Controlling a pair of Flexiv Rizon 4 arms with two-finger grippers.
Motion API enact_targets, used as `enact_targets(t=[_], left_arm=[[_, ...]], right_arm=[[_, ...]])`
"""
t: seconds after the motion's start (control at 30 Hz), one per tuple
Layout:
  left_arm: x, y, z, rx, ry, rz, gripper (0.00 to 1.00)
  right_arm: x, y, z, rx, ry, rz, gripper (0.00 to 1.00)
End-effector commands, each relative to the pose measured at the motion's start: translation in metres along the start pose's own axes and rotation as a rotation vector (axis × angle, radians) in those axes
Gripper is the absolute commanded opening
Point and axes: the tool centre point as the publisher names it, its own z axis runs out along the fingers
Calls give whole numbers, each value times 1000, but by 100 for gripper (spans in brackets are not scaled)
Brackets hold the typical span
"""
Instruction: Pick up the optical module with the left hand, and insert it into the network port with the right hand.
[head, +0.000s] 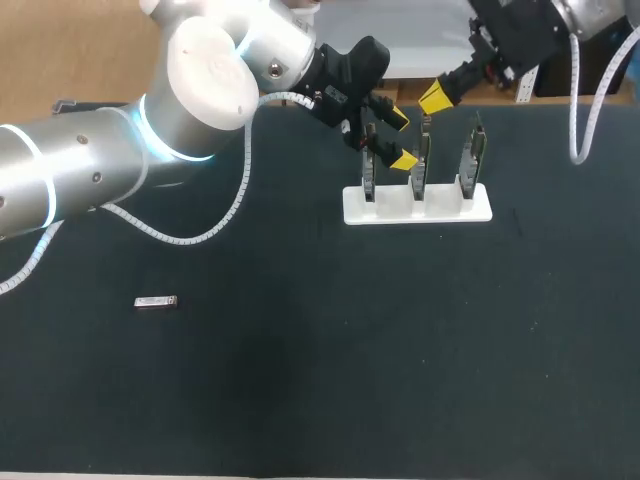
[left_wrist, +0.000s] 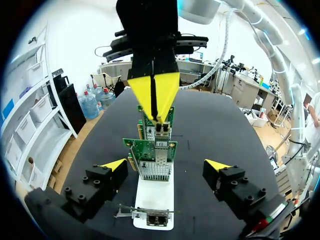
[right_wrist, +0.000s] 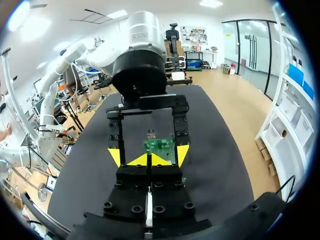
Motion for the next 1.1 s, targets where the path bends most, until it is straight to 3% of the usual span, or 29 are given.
enact_targets(t=[0.03,1.1], left_arm=[[-1,2,1,3,5,-2,100],[-1,2,1,3,5,-2,100]], right_arm=[[2,-4,2,-7,1,4,0],[18,-9,10,-18,7,51,0]])
